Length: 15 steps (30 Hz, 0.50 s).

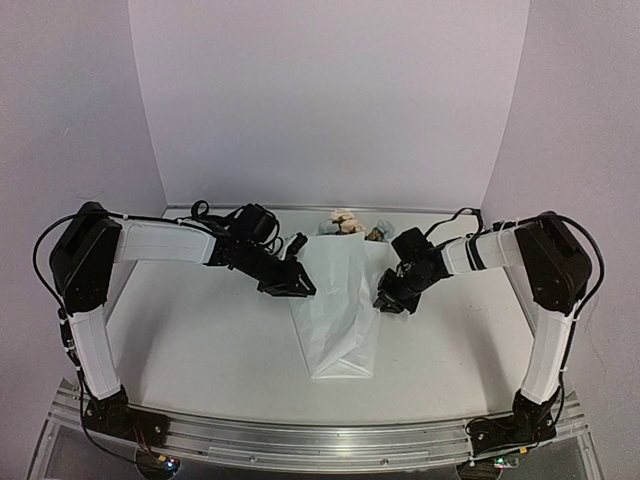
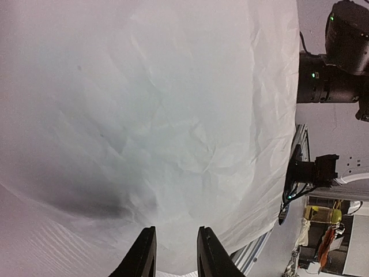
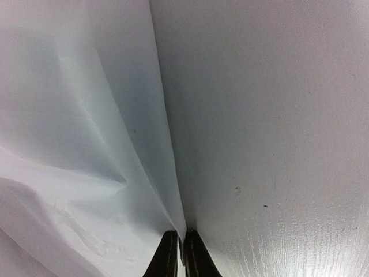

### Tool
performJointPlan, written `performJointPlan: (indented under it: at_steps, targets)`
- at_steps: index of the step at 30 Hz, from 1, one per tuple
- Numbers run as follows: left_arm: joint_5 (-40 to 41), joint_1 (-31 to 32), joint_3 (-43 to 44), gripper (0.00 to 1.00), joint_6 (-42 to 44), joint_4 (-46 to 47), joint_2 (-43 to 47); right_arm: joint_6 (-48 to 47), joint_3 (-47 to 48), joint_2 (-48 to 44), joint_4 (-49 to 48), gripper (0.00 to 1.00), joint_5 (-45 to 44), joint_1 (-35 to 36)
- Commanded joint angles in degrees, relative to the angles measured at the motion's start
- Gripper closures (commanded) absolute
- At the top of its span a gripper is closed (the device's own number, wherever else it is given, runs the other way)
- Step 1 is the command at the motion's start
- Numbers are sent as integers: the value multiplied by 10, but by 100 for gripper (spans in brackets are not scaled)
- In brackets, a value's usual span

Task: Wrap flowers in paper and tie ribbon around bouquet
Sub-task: Move the folded wrapping paper to the center of the board.

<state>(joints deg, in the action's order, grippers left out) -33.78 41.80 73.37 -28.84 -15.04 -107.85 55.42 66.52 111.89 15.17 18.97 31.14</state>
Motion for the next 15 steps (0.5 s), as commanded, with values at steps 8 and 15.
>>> performJointPlan:
  at_steps: [8, 15]
  targets:
    - [18, -1, -13, 75, 34, 1, 31, -36, -64, -166, 49, 56, 30, -2]
    - [27, 0, -26, 75, 33, 3, 48, -60, 0, -171, 60, 43, 78, 7]
